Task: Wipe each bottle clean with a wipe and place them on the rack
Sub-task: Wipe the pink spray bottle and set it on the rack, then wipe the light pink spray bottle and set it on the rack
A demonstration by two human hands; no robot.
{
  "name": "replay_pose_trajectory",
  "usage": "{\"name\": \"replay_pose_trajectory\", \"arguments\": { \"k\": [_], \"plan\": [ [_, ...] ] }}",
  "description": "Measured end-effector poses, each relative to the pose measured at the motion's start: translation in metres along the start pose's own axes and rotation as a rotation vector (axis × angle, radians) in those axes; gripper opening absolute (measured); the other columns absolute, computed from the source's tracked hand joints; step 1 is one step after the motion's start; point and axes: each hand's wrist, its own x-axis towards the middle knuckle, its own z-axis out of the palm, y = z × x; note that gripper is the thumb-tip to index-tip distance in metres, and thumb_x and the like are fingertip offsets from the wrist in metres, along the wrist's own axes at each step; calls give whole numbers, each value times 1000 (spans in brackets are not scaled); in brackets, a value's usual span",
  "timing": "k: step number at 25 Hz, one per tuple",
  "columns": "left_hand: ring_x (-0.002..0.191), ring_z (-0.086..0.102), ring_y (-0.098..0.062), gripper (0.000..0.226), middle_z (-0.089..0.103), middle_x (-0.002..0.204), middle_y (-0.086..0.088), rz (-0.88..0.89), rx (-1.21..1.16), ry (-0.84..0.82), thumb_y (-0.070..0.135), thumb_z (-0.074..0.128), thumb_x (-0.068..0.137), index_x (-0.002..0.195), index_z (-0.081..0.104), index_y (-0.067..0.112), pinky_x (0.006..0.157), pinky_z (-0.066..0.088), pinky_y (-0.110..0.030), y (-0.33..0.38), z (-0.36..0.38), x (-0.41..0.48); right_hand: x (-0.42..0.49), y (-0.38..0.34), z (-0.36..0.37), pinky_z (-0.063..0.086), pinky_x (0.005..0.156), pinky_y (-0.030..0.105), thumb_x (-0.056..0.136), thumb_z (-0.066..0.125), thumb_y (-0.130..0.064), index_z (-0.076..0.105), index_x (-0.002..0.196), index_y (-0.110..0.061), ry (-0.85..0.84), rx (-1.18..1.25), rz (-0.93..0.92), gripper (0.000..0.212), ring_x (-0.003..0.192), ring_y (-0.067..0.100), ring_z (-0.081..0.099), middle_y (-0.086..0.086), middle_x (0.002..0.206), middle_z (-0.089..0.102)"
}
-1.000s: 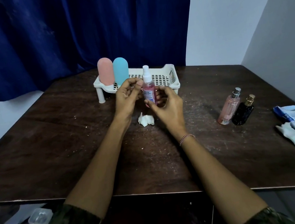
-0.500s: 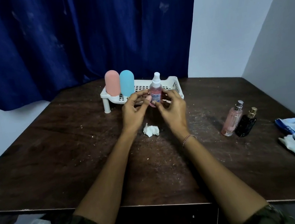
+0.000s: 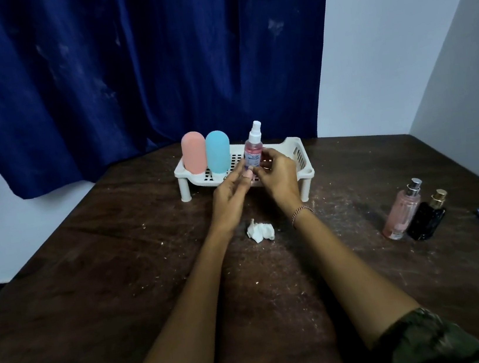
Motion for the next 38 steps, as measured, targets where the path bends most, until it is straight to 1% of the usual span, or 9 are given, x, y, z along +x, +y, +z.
{"name": "replay_pose_trajectory", "arguments": {
  "k": [2, 4, 7, 9, 13, 24, 31, 35, 38],
  "plan": [
    [118, 52, -4, 45, 49, 130, 6, -22, -31, -18, 13, 46, 96, 140, 38, 6, 109, 38, -36, 2, 3, -2, 1, -1, -1, 41, 82, 13, 80, 66, -1, 57, 120, -3, -24, -6, 27, 41, 99, 20, 63, 12, 108, 67],
    [108, 54, 3, 45, 48, 134, 2, -33, -52, -22, 13, 44, 97, 141, 36, 5, 105, 42, -29, 2, 3, 0, 4, -1, 3, 44, 84, 18, 80, 66, -1, 56, 120, -4, -38, -5, 39, 42, 98, 21, 64, 12, 107, 67],
    [115, 51, -4, 45, 45, 142, -8, -68, -96, -15, 12, 42, 98, 141, 35, 3, 101, 41, -20, 0, 1, 3, 8, 1, 11, 48, 85, 24, 80, 66, -1, 57, 120, -5, -55, -14, 41, 41, 94, 20, 65, 12, 104, 68],
    [119, 48, -5, 45, 42, 144, -9, -84, -115, -21, 13, 41, 98, 141, 34, 3, 100, 40, -17, 1, 2, 3, 8, 2, 13, 46, 78, 18, 81, 65, -1, 57, 120, -6, -60, -28, 38, 40, 87, 17, 64, 11, 101, 69],
    [124, 43, -6, 45, 38, 148, -7, -100, -144, -46, 16, 40, 99, 142, 33, 5, 102, 37, -16, 1, 3, 3, 6, 1, 15, 40, 71, 11, 82, 63, 1, 56, 120, -5, -58, -35, 34, 40, 89, 17, 64, 11, 100, 69],
    [136, 37, -12, 48, 37, 149, -5, -85, -111, -64, 22, 41, 98, 144, 32, 9, 107, 35, -22, 0, 2, 4, 0, 0, 16, 36, 64, 14, 87, 57, -5, 56, 115, -6, -65, -115, -69, 28, 80, 18, 61, 10, 92, 67],
    [124, 46, -7, 48, 47, 133, 6, -50, -94, -42, 17, 42, 98, 144, 32, 8, 109, 35, -25, 2, 2, 2, -10, -8, 4, 35, 85, 13, 87, 54, 1, 32, 139, 0, -68, -146, -41, 56, 102, 18, 57, 17, 120, 59],
    [130, 42, -13, 45, 44, 139, 1, -31, -47, -29, 15, 38, 99, 143, 32, 6, 106, 38, -22, 6, 3, -4, -23, -11, -8, 35, 102, 25, 86, 54, 3, 34, 139, -3, -26, -141, -50, 56, 119, 23, 51, 15, 132, 53],
    [133, 38, -12, 48, 40, 144, 0, 5, 5, -20, 24, 44, 97, 142, 33, 11, 113, 32, -34, 7, 4, -11, -37, -19, -25, 34, 105, 25, 87, 52, 5, 37, 138, -4, 23, -105, -88, 54, 120, 20, 50, 12, 134, 52]
  ]
}}
